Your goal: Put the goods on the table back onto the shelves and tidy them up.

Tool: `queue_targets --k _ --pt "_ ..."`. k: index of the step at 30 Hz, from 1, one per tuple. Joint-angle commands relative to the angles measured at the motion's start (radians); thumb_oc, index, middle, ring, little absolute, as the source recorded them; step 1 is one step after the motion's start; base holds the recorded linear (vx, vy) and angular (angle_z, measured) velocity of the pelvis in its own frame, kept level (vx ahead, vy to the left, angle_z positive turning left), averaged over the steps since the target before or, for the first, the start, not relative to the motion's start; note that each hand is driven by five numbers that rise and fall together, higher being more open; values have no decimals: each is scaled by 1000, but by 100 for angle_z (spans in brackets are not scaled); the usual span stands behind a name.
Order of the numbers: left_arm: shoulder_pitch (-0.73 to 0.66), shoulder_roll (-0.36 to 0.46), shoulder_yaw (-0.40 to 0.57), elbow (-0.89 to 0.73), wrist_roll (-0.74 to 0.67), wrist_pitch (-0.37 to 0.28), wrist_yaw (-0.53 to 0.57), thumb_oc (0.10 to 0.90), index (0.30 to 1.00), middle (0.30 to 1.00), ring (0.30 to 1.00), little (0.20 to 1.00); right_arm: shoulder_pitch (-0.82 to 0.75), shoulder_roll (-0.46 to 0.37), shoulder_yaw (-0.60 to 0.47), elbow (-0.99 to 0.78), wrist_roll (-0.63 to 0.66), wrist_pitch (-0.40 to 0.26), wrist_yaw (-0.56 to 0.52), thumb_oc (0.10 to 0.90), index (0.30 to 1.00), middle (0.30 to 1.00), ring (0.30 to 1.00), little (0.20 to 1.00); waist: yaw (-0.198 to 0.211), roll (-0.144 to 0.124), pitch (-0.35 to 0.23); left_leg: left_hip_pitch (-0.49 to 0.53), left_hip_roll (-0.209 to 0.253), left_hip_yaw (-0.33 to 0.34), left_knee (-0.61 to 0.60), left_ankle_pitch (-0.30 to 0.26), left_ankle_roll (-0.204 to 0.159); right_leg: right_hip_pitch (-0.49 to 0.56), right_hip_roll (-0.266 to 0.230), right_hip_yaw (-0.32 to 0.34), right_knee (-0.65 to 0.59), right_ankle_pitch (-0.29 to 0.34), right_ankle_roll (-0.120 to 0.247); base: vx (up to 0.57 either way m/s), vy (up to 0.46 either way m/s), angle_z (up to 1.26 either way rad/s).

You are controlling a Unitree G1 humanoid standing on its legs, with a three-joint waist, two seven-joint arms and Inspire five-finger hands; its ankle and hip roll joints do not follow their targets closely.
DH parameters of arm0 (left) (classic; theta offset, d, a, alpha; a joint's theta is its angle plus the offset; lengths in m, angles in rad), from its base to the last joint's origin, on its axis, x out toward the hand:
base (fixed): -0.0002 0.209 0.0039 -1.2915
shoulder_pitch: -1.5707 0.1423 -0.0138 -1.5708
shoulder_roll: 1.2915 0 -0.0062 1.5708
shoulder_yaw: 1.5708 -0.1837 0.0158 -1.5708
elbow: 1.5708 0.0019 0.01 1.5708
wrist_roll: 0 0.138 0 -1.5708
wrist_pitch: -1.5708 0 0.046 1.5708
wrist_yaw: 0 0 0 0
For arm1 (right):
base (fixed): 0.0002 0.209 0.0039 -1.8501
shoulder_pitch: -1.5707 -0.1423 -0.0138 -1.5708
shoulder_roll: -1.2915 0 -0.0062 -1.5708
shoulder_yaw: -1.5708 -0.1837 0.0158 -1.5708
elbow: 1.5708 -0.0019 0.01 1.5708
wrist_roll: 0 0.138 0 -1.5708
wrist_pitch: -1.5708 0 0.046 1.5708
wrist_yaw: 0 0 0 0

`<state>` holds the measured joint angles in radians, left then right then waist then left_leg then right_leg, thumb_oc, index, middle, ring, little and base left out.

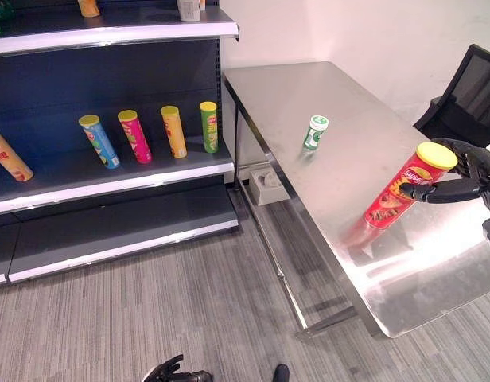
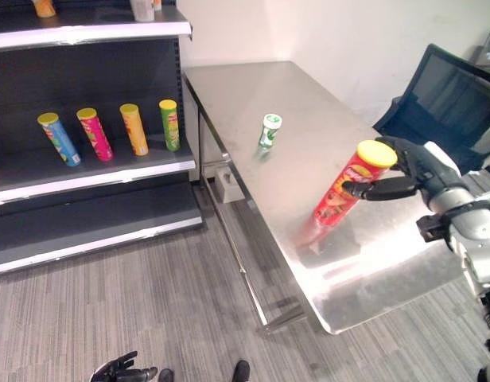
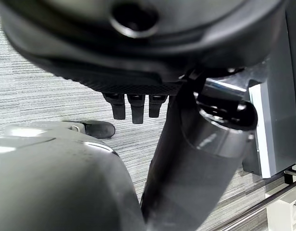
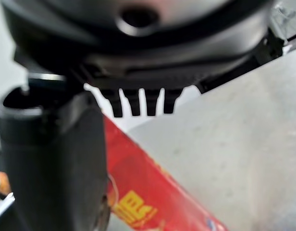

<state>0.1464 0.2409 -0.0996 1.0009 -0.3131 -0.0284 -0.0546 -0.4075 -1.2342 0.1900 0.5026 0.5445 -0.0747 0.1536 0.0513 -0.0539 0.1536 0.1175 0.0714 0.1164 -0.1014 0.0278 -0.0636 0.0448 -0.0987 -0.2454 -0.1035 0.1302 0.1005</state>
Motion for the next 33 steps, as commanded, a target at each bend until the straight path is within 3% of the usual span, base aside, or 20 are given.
queue_targets --k 1,15,16,17,18,29,33 --pt "-14 36 -57 16 12 -32 -7 800 900 900 900 900 -198 0 -20 24 66 -46 -19 800 900 900 900 900 36 -55 -32 -48 45 15 14 -12 -56 83 -82 -32 16 -88 96 0 0 0" --pt "-19 34 -59 14 13 -35 -3 800 900 900 900 900 -243 5 60 11 33 -41 -8 800 900 900 900 900 43 -64 -28 -46 48 12 14 -14 -57 81 -85 -38 16 -86 98 0 0 0" --pt "-19 34 -59 14 14 -35 -4 800 900 900 900 900 -246 6 66 12 29 -40 -6 623 634 634 634 634 43 -65 -28 -45 48 13 14 -15 -57 81 -85 -39 16 -87 98 0 0 0" --pt "-19 34 -58 13 14 -35 -4 800 900 900 900 900 -248 9 68 12 26 -38 -8 568 552 552 552 552 44 -66 -27 -45 48 13 14 -15 -57 81 -85 -41 16 -86 98 0 0 0" --pt "-19 35 -58 13 12 -35 -3 800 900 900 900 900 -249 11 70 13 27 -40 -10 400 300 300 300 300 45 -67 -27 -45 48 12 14 -15 -57 82 -85 -41 16 -87 98 0 0 0" --pt "-13 36 -46 12 15 -34 8 800 900 900 900 900 -231 46 18 -11 27 -56 -52 400 300 300 300 300 50 -64 -28 -41 47 11 14 -20 -55 87 -84 -40 16 -92 97 1 -1 1" --pt "-10 35 -23 4 14 -32 15 800 900 900 900 900 -160 80 -83 -86 13 -75 -94 400 300 300 300 300 48 -55 -28 -34 49 5 14 -22 -54 91 -82 -40 16 -98 95 1 -48 1"
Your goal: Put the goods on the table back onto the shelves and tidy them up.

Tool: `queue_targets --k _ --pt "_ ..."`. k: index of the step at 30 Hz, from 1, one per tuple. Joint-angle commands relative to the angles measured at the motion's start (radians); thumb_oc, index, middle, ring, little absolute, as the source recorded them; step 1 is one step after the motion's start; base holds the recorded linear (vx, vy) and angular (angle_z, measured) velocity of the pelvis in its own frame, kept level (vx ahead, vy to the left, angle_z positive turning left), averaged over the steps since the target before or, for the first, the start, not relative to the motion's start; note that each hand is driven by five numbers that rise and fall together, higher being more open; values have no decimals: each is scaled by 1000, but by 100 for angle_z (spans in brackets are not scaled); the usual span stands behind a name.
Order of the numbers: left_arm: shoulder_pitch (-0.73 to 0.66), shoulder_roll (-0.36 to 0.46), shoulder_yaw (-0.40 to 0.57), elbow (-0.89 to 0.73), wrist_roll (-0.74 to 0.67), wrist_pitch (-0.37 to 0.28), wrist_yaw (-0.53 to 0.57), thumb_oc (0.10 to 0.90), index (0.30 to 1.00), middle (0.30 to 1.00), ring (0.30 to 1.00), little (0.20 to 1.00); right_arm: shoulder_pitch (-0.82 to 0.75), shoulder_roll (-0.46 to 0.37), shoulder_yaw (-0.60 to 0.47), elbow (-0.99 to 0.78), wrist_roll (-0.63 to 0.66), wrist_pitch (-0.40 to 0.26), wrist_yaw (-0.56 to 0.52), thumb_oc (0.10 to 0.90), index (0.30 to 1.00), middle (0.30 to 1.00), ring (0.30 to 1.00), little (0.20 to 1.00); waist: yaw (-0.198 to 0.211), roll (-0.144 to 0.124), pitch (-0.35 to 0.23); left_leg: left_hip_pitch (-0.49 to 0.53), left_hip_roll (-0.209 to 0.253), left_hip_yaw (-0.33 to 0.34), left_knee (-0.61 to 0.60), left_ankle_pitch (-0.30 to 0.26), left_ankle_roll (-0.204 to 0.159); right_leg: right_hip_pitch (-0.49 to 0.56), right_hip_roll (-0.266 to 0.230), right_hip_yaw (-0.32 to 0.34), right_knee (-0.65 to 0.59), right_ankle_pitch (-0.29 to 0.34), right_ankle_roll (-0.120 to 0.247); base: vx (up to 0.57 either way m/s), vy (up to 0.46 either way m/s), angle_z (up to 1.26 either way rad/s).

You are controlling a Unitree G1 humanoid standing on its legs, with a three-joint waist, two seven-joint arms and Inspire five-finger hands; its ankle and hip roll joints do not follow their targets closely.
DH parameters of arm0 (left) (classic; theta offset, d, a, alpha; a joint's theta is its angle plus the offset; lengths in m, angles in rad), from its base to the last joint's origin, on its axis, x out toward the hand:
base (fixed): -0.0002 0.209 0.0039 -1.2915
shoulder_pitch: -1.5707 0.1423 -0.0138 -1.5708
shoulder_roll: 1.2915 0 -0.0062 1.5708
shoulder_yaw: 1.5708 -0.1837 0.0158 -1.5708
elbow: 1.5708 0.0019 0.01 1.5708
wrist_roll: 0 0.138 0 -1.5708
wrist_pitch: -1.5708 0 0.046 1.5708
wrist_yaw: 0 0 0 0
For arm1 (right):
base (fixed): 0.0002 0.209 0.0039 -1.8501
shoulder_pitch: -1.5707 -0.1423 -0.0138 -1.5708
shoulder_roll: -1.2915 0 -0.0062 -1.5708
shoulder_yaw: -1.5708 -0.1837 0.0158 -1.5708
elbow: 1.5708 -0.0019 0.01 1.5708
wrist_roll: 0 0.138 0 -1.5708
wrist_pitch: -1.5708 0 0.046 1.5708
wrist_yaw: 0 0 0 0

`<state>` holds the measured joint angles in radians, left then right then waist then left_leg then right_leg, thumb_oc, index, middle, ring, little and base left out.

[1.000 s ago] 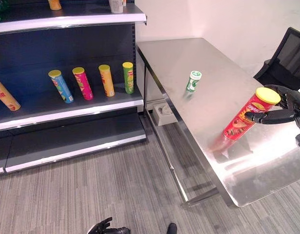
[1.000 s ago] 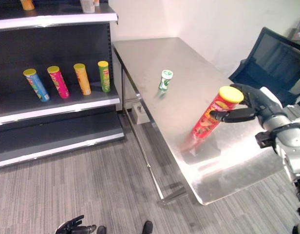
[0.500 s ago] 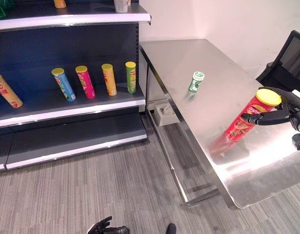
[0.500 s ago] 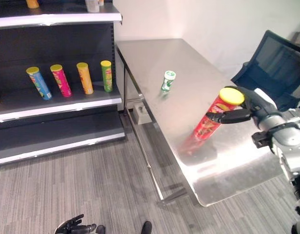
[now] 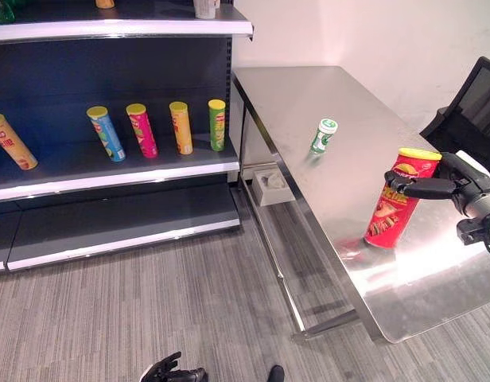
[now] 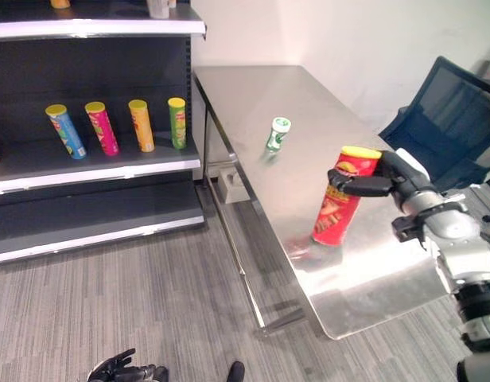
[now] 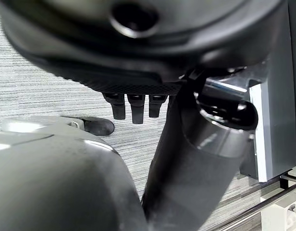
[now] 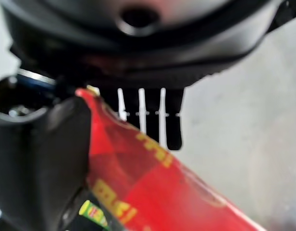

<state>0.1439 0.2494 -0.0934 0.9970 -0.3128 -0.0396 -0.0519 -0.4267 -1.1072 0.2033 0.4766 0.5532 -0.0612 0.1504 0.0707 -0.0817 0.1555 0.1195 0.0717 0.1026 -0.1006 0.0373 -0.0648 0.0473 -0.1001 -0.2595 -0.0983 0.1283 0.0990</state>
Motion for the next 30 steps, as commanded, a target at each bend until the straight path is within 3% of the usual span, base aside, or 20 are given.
queue_targets --k 1,10,11,14,17,18,20,21,22,24,26,27,28,29,30 --pt "-4 25 -22 4 13 -21 15 800 900 900 900 900 -129 -39 -119 -88 2 -93 -100 400 300 300 300 300 28 -23 -30 -36 51 17 13 -31 -53 90 -80 -25 11 -99 94 -4 -68 3" --pt "10 27 28 -37 -11 -19 31 800 900 900 900 900 -49 68 -276 -359 -74 -153 -191 400 300 300 300 300 44 5 -20 -64 80 -40 13 0 -65 88 -46 -26 11 -129 68 -21 -99 12" --pt "12 24 37 -50 -26 -18 35 800 900 900 900 900 -55 85 -275 -394 -88 -163 -200 400 300 300 300 300 52 8 -13 -74 82 -51 13 7 -65 85 -40 -23 11 -135 64 -126 -103 20" --pt "6 1 56 -96 -111 -24 51 800 900 900 900 900 -61 104 -311 -500 -154 -184 -245 400 300 300 300 300 84 14 62 -205 69 -119 177 10 -87 95 -46 -53 11 -153 45 -163 -58 37" --pt "11 -10 53 -104 -129 -24 50 800 900 900 900 900 -36 124 -345 -538 -166 -190 -253 400 300 300 300 300 90 24 68 -221 98 -142 155 31 -101 109 -51 -89 11 -154 52 -5 123 78" --pt "2 -7 52 -92 -121 -24 45 800 900 900 900 900 -29 110 -341 -564 -177 -188 -237 400 300 300 300 300 91 22 68 -237 156 -139 117 79 -114 110 -74 -118 11 -149 70 9 264 93" --pt "-1 0 46 -72 -98 -28 47 800 900 900 900 900 -13 108 -342 -586 -168 -191 -227 400 300 300 300 300 76 18 63 -246 225 -91 49 118 -118 106 -102 -135 11 -152 89 62 447 80" --pt "-11 10 42 -50 -61 -23 47 800 900 900 900 900 19 110 -357 -621 -186 -193 -224 400 300 300 300 300 59 25 54 -267 281 -40 24 141 -132 111 -133 -142 11 -159 105 156 600 64" --pt "-15 14 39 -39 -35 -23 42 800 900 900 900 900 49 118 -372 -635 -192 -186 -214 400 300 300 300 300 51 43 30 -259 292 -19 13 134 -137 119 -150 -154 11 -154 119 194 647 55" --pt "-22 18 27 -35 1 -16 35 800 900 900 900 900 113 149 -426 -678 -228 -165 -215 400 300 300 300 300 44 58 2 -253 257 -5 18 131 -146 129 -205 -170 11 -119 140 191 528 14" --pt "-36 32 15 -36 33 -24 35 800 900 900 900 900 118 173 -420 -678 -260 -155 -219 400 300 300 300 300 48 49 -11 -249 200 8 38 94 -137 132 -284 -186 16 -52 163 185 497 16" --pt "-37 48 14 -52 40 -22 36 800 900 900 900 900 96 187 -385 -688 -295 -148 -225 400 300 300 300 300 56 32 -2 -256 162 23 69 64 -114 112 -340 -186 39 45 163 126 604 25" --pt "-41 77 24 -74 49 -21 38 800 900 900 900 900 64 214 -338 -709 -314 -143 -222 400 300 300 300 300 66 32 5 -245 118 50 68 37 -71 67 -379 -189 106 47 150 82 578 6" --pt "-41 92 27 -85 54 -20 40 800 900 900 900 900 52 216 -322 -708 -321 -146 -228 400 300 300 300 300 67 31 9 -239 99 55 61 32 -53 49 -370 -165 147 27 136 82 567 -14" --pt "-44 105 28 -96 53 -18 37 800 900 900 900 900 50 208 -312 -717 -334 -143 -221 400 300 300 300 300 57 35 21 -226 71 51 46 32 -34 18 -326 -103 207 -3 110 68 406 -36"
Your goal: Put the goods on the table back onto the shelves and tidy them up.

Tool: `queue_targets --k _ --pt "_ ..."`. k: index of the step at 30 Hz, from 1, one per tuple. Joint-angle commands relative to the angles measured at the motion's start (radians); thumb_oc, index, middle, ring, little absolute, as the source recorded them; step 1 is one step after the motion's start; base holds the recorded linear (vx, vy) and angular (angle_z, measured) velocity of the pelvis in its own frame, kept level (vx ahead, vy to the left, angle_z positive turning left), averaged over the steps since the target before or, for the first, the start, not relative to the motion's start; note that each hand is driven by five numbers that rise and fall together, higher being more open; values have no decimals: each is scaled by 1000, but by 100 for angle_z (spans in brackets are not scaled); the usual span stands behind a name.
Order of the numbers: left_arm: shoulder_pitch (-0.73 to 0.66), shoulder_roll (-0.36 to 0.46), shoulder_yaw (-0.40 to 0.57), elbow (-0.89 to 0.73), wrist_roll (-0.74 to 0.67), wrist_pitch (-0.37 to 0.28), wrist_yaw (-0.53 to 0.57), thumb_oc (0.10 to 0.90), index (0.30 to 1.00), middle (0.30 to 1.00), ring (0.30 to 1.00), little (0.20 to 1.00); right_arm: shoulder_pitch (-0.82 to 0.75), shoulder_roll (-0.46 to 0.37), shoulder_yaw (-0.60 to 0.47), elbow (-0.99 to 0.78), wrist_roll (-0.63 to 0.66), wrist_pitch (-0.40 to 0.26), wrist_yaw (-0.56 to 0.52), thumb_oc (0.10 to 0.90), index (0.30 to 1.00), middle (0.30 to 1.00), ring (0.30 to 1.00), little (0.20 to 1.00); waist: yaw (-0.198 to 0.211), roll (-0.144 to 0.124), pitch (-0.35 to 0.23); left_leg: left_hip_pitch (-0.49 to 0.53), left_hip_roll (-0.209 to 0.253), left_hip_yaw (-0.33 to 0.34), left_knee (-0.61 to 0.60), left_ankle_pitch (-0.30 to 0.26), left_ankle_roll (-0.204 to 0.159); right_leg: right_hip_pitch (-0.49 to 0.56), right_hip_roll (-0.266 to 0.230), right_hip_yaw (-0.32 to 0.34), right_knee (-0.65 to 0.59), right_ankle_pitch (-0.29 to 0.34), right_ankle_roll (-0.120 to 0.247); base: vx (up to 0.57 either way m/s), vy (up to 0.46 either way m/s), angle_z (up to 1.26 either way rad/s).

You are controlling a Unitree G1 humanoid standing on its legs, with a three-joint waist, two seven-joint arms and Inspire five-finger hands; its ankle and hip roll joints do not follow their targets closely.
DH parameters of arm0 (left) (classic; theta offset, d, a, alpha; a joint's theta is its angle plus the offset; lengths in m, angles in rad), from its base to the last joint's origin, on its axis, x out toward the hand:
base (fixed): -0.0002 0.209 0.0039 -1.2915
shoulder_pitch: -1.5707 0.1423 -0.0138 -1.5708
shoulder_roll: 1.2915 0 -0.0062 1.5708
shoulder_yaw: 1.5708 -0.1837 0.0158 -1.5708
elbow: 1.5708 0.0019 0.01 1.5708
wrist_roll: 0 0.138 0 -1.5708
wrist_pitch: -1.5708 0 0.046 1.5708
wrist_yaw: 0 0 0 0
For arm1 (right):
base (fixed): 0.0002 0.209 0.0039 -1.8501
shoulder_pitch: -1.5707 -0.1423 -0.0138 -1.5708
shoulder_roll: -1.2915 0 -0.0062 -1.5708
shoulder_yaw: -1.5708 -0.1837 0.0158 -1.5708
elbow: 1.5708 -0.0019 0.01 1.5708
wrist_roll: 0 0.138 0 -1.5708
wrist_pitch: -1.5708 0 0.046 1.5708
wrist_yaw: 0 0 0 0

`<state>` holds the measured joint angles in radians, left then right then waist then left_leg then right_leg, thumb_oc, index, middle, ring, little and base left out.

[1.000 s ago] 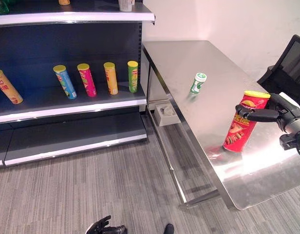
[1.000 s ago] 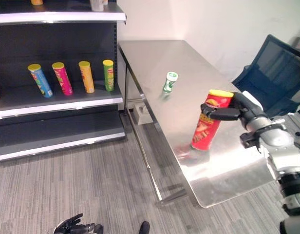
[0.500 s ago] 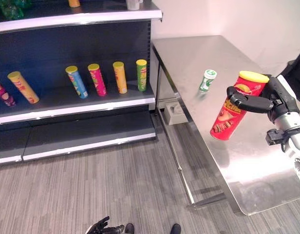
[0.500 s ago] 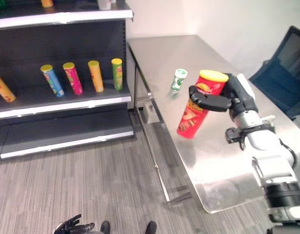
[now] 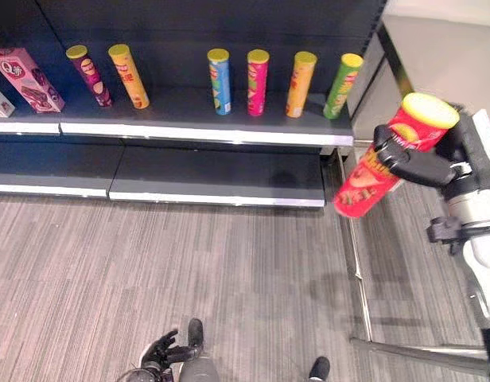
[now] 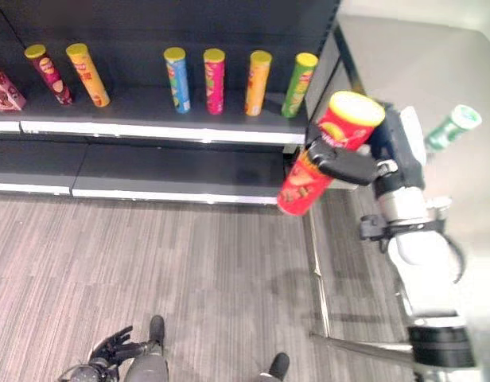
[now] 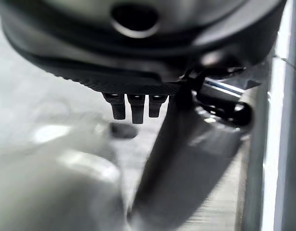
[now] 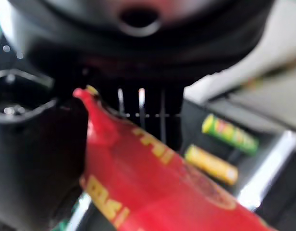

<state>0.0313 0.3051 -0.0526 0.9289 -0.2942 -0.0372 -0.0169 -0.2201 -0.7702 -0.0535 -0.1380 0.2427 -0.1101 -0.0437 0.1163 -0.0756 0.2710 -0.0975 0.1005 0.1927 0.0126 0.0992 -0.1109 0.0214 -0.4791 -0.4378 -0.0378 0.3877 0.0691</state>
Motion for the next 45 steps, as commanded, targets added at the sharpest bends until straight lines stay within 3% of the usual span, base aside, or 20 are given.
queue_targets --k 1,3,4,5,7,10,15,17,19,21,23,26,28,29,31,33,37,38,42,45 --pt "64 57 -10 -34 30 -19 0 800 900 900 900 900 -152 -136 -60 -117 -30 -93 -23 400 300 300 300 300 -1 38 -84 4 19 -48 -82 -26 26 12 115 134 186 -314 118 87 382 -6" --pt "65 56 -4 -29 31 -16 -5 800 900 900 900 900 -164 -132 -45 -132 -45 -95 -22 400 300 300 300 300 -4 55 -77 22 -7 -58 -94 -31 44 -12 200 154 204 -394 95 89 227 50" --pt "65 55 -4 -29 31 -16 -5 800 900 900 900 900 -165 -132 -45 -132 -45 -95 -22 400 300 300 300 300 -5 56 -78 21 -7 -59 -94 -31 43 -13 201 153 203 -393 95 181 156 54" --pt "64 47 -6 -25 40 -16 -2 800 900 900 900 900 -199 -118 5 -148 -64 -96 -13 400 300 300 300 300 -19 64 -55 58 -44 -76 -100 -50 57 -70 324 177 162 -424 63 213 147 28" --pt "64 33 -17 -29 41 -15 -6 800 900 900 900 900 -215 -115 43 -155 -66 -97 -1 400 300 300 300 300 -32 63 -38 85 -80 -100 -100 -71 67 -114 402 228 112 -400 62 237 140 14" --pt "65 11 -43 -41 64 -16 -26 800 900 900 900 900 -233 -135 91 -153 -86 -93 16 400 300 300 300 300 -61 64 -24 111 -122 -151 -100 -88 79 -176 456 289 37 -333 71 254 50 65" --pt "75 -24 -63 -61 69 -18 -20 800 900 900 900 900 -202 -120 115 -170 -75 -95 45 400 300 300 300 300 -74 68 -37 144 -142 -206 -42 -150 88 -89 447 280 -25 -310 53 274 -73 67" --pt "67 -39 -73 -77 46 -16 -15 800 900 900 900 900 -189 -105 117 -169 -121 -90 37 400 300 300 300 300 -71 69 -13 78 -147 -189 158 -201 57 -48 428 259 -15 -343 34 173 -42 27" --pt "60 -49 -74 -89 19 -14 -2 800 900 900 900 900 -188 -89 117 -159 -138 -85 24 400 300 300 300 300 -67 72 8 -19 -119 -169 295 -167 30 -21 410 243 -17 -367 22 69 47 57" --pt "61 -55 -76 -91 14 -10 2 800 900 900 900 900 -193 -69 121 -155 -159 -80 8 400 300 300 300 300 -57 70 4 -56 -82 -158 265 -173 36 5 401 239 -31 -381 27 178 86 41" --pt "67 -49 -80 -101 15 -10 7 800 900 900 900 900 -199 -50 131 -149 -176 -76 -4 400 300 300 300 300 -46 64 -4 -64 -33 -178 178 -129 32 14 389 242 -41 -387 39 228 129 2" --pt "68 -41 -89 -95 13 -7 24 800 900 900 900 900 -211 -31 144 -109 -189 -76 -51 400 300 300 300 300 -26 72 -17 -132 92 -214 -59 25 -19 59 361 256 -49 -454 61 327 255 -14" --pt "70 -41 -89 -86 23 -8 26 800 900 900 900 900 -203 -32 134 -108 -198 -73 -59 400 300 300 300 300 -25 77 -22 -148 109 -206 -93 40 -36 78 351 257 -50 -471 68 350 318 -19" --pt "76 -40 -89 -75 45 -10 24 800 900 900 900 900 -188 -33 125 -114 -207 -66 -59 400 300 300 300 300 -23 103 -49 -157 129 -173 -100 32 -55 106 333 261 -50 -483 88 473 504 -20" --pt "78 -44 -87 -53 66 -6 22 800 900 900 900 900 -171 -16 106 -129 -240 -55 -67 400 300 300 300 300 -21 128 -77 -132 113 -167 -100 71 -63 137 294 256 -50 -480 108 445 493 -30" --pt "78 -38 -85 -39 84 -7 21 800 900 900 900 900 -161 -1 95 -139 -259 -46 -68 400 300 300 300 300 -19 125 -88 -111 90 -159 -96 72 -53 154 257 259 -50 -468 124 258 289 -27" --pt "65 10 -71 -44 115 -6 23 800 900 900 900 900 -204 76 125 -141 -283 -46 -81 400 300 300 300 300 -3 118 -88 -49 16 -99 -55 6 18 81 147 295 110 -412 131 202 423 -28" --pt "56 32 -57 -49 102 -7 38 800 900 900 900 900 -238 103 153 -133 -295 -39 -86 400 300 300 300 300 0 120 -75 -10 -20 -66 -54 -26 59 23 112 274 213 -335 115 172 507 -38" --pt "45 44 -58 -62 102 -9 45 800 900 900 900 900 -233 107 160 -125 -299 -37 -90 400 300 300 300 300 -22 130 -55 20 -44 -68 -58 -50 79 -51 175 318 263 -329 97 84 198 -24" --pt "34 41 -76 -69 130 -15 51 800 900 900 900 900 -234 124 157 -127 -297 -46 -102 400 300 300 300 300 -45 139 -31 57 -60 -66 -74 -70 81 -115 219 255 122 -326 109 74 53 9"
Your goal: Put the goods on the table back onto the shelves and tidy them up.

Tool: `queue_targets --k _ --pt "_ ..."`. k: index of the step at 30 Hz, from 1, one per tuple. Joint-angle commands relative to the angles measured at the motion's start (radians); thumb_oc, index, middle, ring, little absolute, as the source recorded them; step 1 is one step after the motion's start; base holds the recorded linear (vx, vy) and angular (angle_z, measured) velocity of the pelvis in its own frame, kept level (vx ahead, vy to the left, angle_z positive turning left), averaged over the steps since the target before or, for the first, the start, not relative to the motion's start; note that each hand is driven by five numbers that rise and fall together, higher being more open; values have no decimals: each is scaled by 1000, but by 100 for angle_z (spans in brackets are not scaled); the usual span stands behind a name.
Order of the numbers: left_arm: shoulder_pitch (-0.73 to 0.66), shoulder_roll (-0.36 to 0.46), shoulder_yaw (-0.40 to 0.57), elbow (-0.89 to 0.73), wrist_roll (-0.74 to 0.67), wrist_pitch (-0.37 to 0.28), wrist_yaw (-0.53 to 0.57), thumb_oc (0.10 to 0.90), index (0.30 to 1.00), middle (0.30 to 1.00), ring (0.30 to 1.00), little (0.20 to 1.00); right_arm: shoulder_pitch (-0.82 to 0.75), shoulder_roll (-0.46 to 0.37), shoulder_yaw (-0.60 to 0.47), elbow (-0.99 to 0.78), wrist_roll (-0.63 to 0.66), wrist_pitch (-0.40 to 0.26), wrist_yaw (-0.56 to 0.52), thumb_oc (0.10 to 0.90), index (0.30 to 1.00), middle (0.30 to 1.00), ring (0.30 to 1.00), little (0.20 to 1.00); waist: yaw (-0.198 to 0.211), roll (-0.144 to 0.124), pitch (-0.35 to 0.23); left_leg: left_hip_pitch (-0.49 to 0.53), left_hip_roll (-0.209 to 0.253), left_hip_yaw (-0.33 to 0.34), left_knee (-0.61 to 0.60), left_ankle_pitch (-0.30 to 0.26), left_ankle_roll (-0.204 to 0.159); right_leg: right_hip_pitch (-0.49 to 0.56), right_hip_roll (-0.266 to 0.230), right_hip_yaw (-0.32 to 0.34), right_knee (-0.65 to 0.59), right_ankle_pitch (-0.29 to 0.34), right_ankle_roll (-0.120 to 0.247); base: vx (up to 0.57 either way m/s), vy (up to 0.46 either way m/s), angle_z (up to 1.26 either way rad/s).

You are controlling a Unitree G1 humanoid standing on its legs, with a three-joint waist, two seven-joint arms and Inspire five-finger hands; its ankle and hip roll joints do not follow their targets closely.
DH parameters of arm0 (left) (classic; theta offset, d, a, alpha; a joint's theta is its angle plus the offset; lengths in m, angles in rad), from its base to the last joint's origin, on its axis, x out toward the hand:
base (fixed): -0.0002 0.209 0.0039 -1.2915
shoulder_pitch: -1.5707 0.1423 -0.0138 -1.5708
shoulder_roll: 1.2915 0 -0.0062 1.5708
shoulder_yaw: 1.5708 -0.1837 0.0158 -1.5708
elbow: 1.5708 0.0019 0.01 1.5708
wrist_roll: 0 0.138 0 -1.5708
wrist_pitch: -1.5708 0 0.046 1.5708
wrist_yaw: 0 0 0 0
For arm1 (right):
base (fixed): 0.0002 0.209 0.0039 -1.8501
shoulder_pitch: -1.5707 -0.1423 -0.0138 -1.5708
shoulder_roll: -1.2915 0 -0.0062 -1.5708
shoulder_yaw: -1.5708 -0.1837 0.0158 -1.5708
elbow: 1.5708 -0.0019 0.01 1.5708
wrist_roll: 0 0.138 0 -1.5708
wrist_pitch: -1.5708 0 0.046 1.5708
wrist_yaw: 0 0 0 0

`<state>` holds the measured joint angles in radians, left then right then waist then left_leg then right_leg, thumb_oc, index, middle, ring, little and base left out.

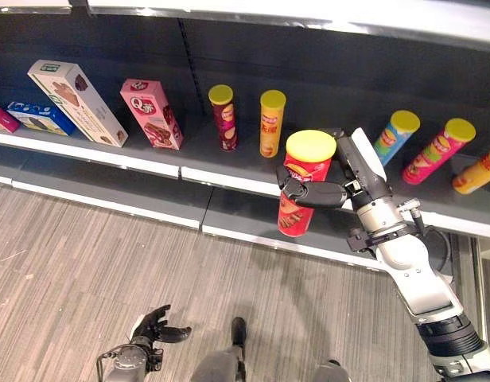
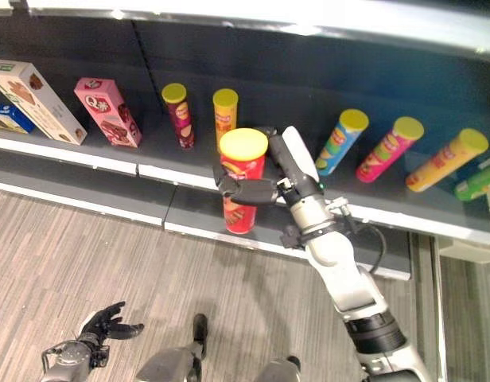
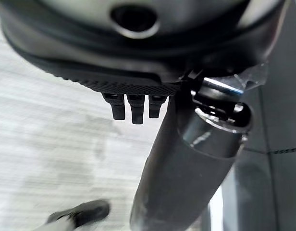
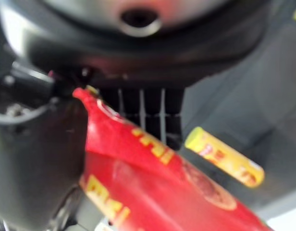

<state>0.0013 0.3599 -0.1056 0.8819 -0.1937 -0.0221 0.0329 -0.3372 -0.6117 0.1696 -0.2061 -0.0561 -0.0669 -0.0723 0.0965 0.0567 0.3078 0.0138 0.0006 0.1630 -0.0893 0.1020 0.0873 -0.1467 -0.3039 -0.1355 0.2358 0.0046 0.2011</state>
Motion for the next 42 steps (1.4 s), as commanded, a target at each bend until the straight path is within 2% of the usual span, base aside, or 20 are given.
queue_targets --k 1,2,3,6,10,14,15,17,18,20,23,25,29,32,33,36,42 --pt "56 -17 -24 -19 28 -29 3 800 900 900 900 900 -120 -31 -61 -54 2 -91 -79 400 300 300 300 300 -33 6 -59 -50 39 -43 27 -76 -119 38 58 -31 -187 71 -16 44 -7 9" --pt "56 -17 -24 -19 29 -29 3 800 900 900 900 900 -120 -31 -61 -54 2 -91 -79 400 300 300 300 300 -33 6 -59 -50 39 -43 27 -76 -119 38 58 -31 -187 72 -16 55 -51 18" --pt "45 -22 -30 -23 35 -30 7 800 900 900 900 900 -112 -25 -60 -49 -10 -91 -93 400 300 300 300 300 -47 -4 -46 -40 32 -57 27 -84 -119 17 74 19 -237 87 -3 40 -38 26" --pt "50 -42 -32 -16 33 -32 11 800 900 900 900 900 -109 -15 -45 -42 -32 -83 -102 400 300 300 300 300 -42 -19 -47 -34 22 -69 36 -88 -119 44 71 51 -263 111 -1 69 -77 31" --pt "72 -58 -35 -7 40 -30 14 800 900 900 900 900 -104 -20 -29 -36 -53 -79 -100 400 300 300 300 300 -40 -19 -62 -23 32 -82 30 -92 -127 75 72 28 -288 114 -1 96 -128 20" --pt "100 -76 -44 7 42 -24 19 800 900 900 900 900 -104 -7 -20 -8 -87 -68 -128 400 300 300 300 300 -30 -8 -72 -17 43 -106 24 -89 -134 109 72 -9 -294 100 -6 77 -78 3" --pt "111 -83 -54 19 42 -21 33 800 900 900 900 900 -112 33 -24 12 -107 -65 -181 400 300 300 300 300 -22 4 -69 -18 46 -115 23 -87 -136 113 71 -22 -288 93 -7 76 -74 21" --pt "115 -86 -58 20 42 -22 40 800 900 900 900 900 -120 49 -24 31 -119 -62 -208 400 300 300 300 300 -19 9 -68 -20 47 -120 21 -85 -137 115 71 -28 -286 89 -8 46 -38 15" --pt "116 -91 -68 32 38 -23 55 800 900 900 900 900 -154 80 -19 73 -150 -53 -267 400 300 300 300 300 -6 18 -65 -22 48 -129 16 -81 -140 118 72 -37 -285 82 -11 51 -35 17" --pt "117 -93 -71 34 36 -23 61 800 900 900 900 900 -176 81 -11 99 -189 -41 -302 400 300 300 300 300 0 23 -63 -24 49 -136 14 -81 -142 121 72 -46 -285 78 -11 40 -32 17" --pt "119 -88 -94 11 9 -34 91 800 900 900 900 900 -263 86 -12 193 -275 2 -423 400 300 300 300 300 32 44 -51 -46 52 -157 11 -69 -150 117 69 -70 -284 71 -10 8 -29 22" --pt "115 -86 -102 4 0 -38 101 800 900 900 900 900 -295 87 -12 226 -279 6 -456 400 300 300 300 300 42 51 -46 -59 51 -166 11 -64 -153 110 68 -78 -281 69 -10 -31 -14 24" --pt "111 -78 -126 -14 -15 -47 113 800 900 900 900 900 -386 47 -40 315 -322 43 -548 400 300 300 300 300 73 73 -28 -101 49 -193 5 -48 -162 92 65 -106 -285 68 -8 -18 -4 28" --pt "107 -76 -137 -15 -16 -50 114 800 900 900 900 900 -421 29 -48 347 -325 47 -579 400 300 300 300 300 84 79 -24 -122 47 -202 3 -43 -165 84 64 -116 -294 70 -6 -2 2 24" --pt "106 -74 -145 -17 -16 -54 115 800 900 900 900 900 -446 -4 -59 368 -343 59 -609 400 300 300 300 300 94 83 -18 -138 45 -208 2 -40 -168 79 62 -125 -301 72 -3 -2 6 15" --pt "99 -73 -154 -27 -21 -60 120 800 900 900 900 900 -475 -39 -74 394 -349 62 -639 400 300 300 300 300 103 88 -13 -162 42 -216 2 -35 -172 65 58 -132 -304 76 -1 -7 9 16" --pt "86 -72 -194 -93 -36 -77 124 800 900 900 900 900 -529 -104 -136 408 -372 92 -748 400 300 300 300 300 120 122 22 -225 24 -233 2 -25 -175 18 44 -130 -307 84 6 -16 25 8"
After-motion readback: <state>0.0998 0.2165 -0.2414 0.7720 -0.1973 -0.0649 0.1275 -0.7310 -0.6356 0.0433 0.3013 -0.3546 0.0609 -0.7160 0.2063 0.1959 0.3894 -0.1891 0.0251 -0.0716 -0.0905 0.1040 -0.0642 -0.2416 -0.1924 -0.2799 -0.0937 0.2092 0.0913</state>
